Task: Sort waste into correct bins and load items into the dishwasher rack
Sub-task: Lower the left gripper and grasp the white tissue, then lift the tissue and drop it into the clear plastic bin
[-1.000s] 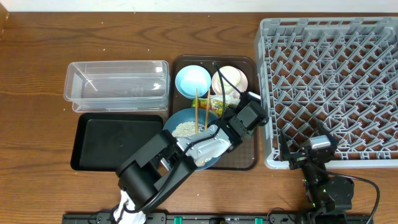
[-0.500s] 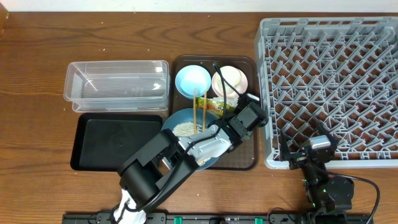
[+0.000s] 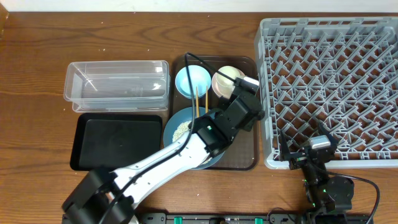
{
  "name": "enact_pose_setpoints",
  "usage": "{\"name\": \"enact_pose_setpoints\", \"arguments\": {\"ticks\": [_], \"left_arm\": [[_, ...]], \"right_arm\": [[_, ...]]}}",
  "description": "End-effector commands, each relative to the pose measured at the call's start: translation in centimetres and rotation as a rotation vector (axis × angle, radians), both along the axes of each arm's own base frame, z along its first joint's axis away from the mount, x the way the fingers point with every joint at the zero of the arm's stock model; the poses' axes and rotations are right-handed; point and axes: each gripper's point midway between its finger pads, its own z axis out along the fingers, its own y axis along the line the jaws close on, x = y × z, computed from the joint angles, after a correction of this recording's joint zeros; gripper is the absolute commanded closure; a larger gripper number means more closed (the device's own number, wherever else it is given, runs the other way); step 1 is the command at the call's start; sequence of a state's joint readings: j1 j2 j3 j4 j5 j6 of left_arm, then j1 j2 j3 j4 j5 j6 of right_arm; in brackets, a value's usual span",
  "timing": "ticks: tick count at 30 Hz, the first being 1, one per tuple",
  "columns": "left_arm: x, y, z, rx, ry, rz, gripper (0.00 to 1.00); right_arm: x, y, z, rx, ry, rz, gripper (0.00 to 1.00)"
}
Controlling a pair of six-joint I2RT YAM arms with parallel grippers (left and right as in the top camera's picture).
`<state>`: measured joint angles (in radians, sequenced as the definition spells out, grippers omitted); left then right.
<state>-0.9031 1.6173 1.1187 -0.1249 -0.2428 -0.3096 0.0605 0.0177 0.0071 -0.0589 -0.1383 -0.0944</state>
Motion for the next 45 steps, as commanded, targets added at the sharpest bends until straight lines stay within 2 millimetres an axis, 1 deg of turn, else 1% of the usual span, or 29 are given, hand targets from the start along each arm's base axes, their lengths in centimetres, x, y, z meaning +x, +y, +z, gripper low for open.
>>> {"name": "enact_pose_setpoints", "arguments": {"ticks": [1, 8, 10, 12, 13, 14, 17, 18, 21, 26, 29, 31, 35, 38, 43, 45], "left_arm": [[0.0, 0.9, 0.3, 0.021, 0.000, 0.013, 0.94], [-0.1, 1.3, 0.2, 0.029, 0.006, 0.018, 0.94], [0.3, 1.4, 0.9, 0.011, -0.008, 0.026, 0.94], [0.6, 1.7, 2.0, -0.013, -0.027, 0.036, 0.94], [0.7, 2.1, 3.1, -0.034, -0.045, 0.044, 0.94], [0.8, 2.4, 3.8, -0.046, -0.055, 0.050, 0.94], [1.3, 3.9, 6.6, -0.095, -0.097, 0.081, 0.94], [1.4, 4.4, 7.3, -0.105, -0.107, 0.090, 0.94], [1.6, 6.7, 9.5, -0.131, -0.134, 0.130, 0.94], [1.9, 10.0, 11.2, -0.140, -0.151, 0.192, 0.94], [2.5, 12.0, 12.0, -0.147, -0.166, 0.240, 0.93], [3.4, 13.9, 12.4, -0.135, -0.185, 0.282, 0.94], [5.1, 18.4, 12.1, -0.079, -0.201, 0.429, 0.94], [6.0, 21.7, 11.0, -0.030, -0.180, 0.523, 0.94], [6.9, 26.6, 8.0, 0.050, -0.092, 0.645, 0.94], [7.5, 28.3, 6.7, 0.073, -0.062, 0.688, 0.94]], "right_arm": [[0.0, 0.1, -0.1, 0.011, 0.006, 0.005, 0.01], [0.0, 0.1, -0.1, 0.011, 0.006, 0.005, 0.01], [0.0, 0.1, -0.1, 0.011, 0.006, 0.005, 0.01], [0.0, 0.1, -0.1, 0.011, 0.006, 0.005, 0.01], [0.0, 0.1, -0.1, 0.011, 0.006, 0.005, 0.01], [0.0, 0.1, -0.1, 0.011, 0.006, 0.005, 0.01], [0.0, 0.1, -0.1, 0.011, 0.006, 0.005, 0.01], [0.0, 0.1, -0.1, 0.011, 0.006, 0.005, 0.01], [0.0, 0.1, -0.1, 0.011, 0.006, 0.005, 0.01], [0.0, 0.1, -0.1, 0.011, 0.006, 0.005, 0.01], [0.0, 0.1, -0.1, 0.011, 0.006, 0.005, 0.01], [0.0, 0.1, -0.1, 0.011, 0.006, 0.005, 0.01], [0.0, 0.1, -0.1, 0.011, 0.006, 0.005, 0.01], [0.0, 0.1, -0.1, 0.011, 0.006, 0.005, 0.01], [0.0, 0.1, -0.1, 0.011, 0.006, 0.005, 0.01], [0.0, 0.1, -0.1, 0.011, 0.006, 0.005, 0.01]]}}
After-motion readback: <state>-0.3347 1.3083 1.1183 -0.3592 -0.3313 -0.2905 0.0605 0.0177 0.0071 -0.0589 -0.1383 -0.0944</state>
